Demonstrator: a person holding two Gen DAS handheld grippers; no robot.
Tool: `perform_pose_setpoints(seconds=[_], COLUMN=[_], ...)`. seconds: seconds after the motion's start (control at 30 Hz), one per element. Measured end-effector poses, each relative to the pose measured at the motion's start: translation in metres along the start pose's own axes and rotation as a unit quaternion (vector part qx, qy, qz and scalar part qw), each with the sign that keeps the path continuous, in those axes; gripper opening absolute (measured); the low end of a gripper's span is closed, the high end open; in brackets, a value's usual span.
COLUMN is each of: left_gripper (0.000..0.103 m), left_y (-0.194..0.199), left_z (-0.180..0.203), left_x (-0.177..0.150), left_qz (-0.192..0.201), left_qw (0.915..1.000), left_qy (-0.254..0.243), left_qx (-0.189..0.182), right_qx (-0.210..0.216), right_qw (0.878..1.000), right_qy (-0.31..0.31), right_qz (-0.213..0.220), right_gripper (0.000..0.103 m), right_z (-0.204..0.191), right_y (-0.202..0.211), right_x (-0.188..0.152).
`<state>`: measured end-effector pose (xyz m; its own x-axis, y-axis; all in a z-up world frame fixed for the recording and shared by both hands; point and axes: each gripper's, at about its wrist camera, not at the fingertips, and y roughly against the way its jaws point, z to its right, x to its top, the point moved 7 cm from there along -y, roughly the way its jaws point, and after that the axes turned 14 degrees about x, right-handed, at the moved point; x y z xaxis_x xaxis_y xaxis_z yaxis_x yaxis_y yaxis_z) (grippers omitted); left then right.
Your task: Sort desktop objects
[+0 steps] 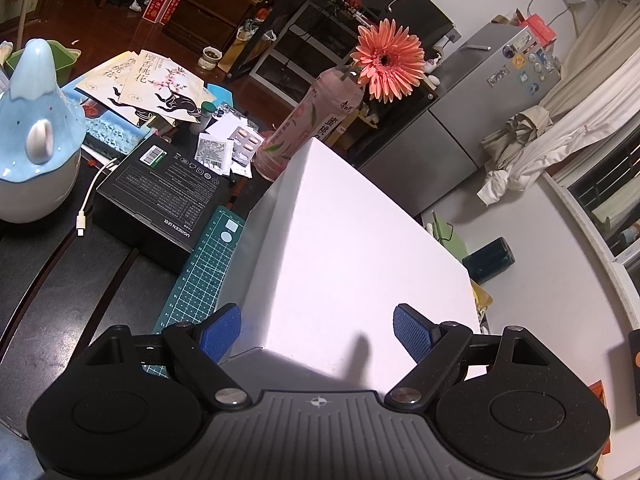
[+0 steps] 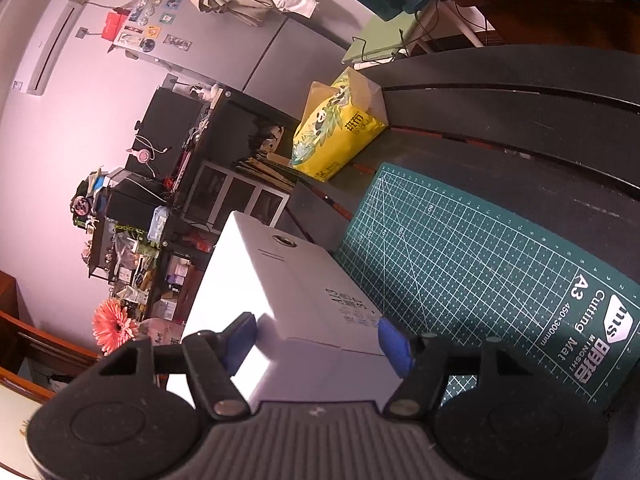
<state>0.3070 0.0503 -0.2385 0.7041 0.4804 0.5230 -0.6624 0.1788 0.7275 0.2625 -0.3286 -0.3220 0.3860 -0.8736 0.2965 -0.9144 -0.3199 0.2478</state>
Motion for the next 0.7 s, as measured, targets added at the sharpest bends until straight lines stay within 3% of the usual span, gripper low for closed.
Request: perform_pose_setpoints(seconds=[0.3, 0.7], left_gripper=[0.080, 0.056], left_y=[-0.001, 0.001], left_z=[-0.004, -0.019], left_x=[0.001, 0.008], left_qz=[0.002, -0.002], left_qw=[1.0000, 0.9991], left_qy=[0.001, 0.027], left_qx=[0.008, 0.032], right_qx=[-0.005, -0.001], right_qw=[1.000, 1.000], right_qy=[0.002, -0.007], right_qz=[0.000, 0.000], right_gripper=[0.070, 0.070], right_z=[-0.002, 0.003], right_y=[0.001, -0.002], right_x=[-0.001, 0.001])
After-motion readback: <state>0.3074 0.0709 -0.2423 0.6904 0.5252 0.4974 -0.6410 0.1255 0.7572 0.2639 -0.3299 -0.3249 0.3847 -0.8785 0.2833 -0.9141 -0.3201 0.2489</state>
